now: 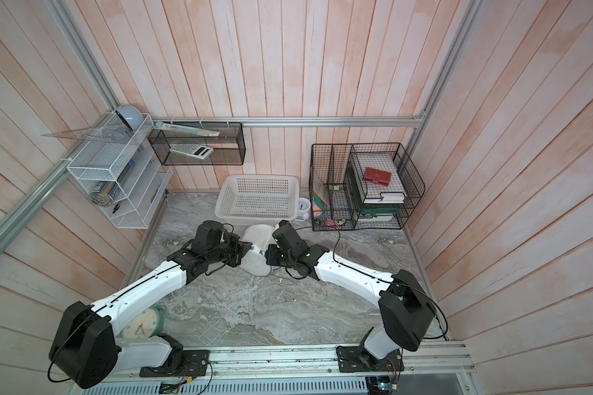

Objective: Turn the laundry bag inside out
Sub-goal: Zip the zipper on the laundry bag.

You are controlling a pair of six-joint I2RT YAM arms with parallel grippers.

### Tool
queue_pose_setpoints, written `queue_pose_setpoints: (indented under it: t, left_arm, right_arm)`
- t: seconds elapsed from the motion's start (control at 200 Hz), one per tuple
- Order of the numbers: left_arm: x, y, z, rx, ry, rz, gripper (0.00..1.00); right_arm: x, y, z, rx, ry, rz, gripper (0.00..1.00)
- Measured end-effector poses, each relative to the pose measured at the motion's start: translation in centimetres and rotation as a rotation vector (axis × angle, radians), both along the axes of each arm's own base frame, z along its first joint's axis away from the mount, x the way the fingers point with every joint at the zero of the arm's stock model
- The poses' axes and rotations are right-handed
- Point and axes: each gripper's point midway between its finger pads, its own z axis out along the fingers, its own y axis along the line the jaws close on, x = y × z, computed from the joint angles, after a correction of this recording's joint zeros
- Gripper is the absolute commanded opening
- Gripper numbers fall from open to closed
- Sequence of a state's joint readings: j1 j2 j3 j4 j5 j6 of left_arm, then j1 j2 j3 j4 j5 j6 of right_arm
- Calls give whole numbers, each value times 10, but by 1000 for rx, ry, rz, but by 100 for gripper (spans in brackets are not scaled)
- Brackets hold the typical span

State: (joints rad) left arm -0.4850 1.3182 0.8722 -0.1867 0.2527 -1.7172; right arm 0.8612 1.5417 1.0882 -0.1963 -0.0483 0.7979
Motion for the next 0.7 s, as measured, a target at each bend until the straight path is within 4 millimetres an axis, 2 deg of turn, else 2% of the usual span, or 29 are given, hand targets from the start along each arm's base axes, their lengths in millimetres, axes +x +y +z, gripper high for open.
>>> queue_pose_setpoints:
  t: [0.22,0.44,0.53,0.615,0.7]
  left_arm:
    - [0,0,0,0,0,0,0]
    - [0,0,0,0,0,0,0]
    - [0,0,0,0,0,0,0]
    - [0,0,0,0,0,0,0]
    - [0,0,0,0,-1,1,0]
  right_arm:
    - [0,11,9,10,-24,35,25]
    - [-1,16,-4,-20,1,60,22]
    - [-2,17,-10,-34,15,67,26]
    - [-2,17,-12,-43,24,71,28]
    - [-2,19,-11,-44,26,75,25]
